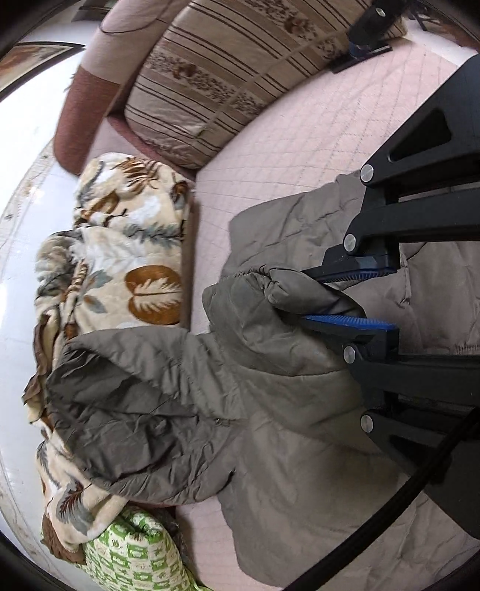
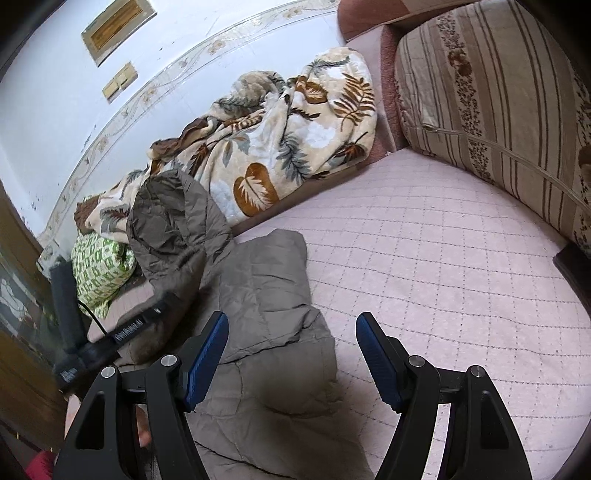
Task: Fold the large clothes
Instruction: 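Carry the sleeve across the jacket body over the first sleeve, then open the left gripper and release the sleeve on the jacket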
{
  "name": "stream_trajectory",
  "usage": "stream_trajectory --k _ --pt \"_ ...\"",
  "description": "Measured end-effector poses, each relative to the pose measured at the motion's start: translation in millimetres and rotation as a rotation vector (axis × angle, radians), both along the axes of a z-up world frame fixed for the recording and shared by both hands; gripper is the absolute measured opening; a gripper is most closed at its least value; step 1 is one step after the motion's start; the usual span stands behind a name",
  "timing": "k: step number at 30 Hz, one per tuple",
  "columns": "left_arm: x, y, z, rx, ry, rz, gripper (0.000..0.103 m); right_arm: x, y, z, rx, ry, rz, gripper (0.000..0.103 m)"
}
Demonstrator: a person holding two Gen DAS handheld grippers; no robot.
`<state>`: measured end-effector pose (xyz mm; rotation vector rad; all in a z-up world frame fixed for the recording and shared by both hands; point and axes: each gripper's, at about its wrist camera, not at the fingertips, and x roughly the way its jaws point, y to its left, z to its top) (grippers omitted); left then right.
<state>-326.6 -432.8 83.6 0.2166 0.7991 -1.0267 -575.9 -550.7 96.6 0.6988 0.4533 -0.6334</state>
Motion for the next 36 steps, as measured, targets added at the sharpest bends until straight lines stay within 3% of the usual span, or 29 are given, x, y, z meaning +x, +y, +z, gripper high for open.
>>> stream_trajectory --k 8,11,13,16,21,29,36 --pt "-10 -11 -27 0.068 0.011 -0.006 0.021 -1 -1 -1 0.007 0.000 0.007 0.076" --pt "-15 -13 -30 0.083 0.012 -0.021 0.034 -1 -1 -2 0.011 -0.003 0.003 0.076" --pt "-20 -13 -28 0.084 0.020 -0.033 0.051 -1 -2 -3 0.014 -0.003 0.003 0.076" --pt "-30 -10 -18 0.081 -0.004 -0.050 0.064 0 -2 -3 0.016 -0.001 0.002 0.076" --pt "-44 3 3 0.049 0.017 -0.080 0.066 2 0 0 0.014 -0.009 0.003 0.076" --pt "-47 58 25 0.007 0.093 -0.041 0.067 3 0 0 0.022 -0.012 0.000 0.076" --pt "-23 123 48 -0.012 0.027 0.030 0.068 6 1 -1 0.027 -0.012 0.003 0.076"
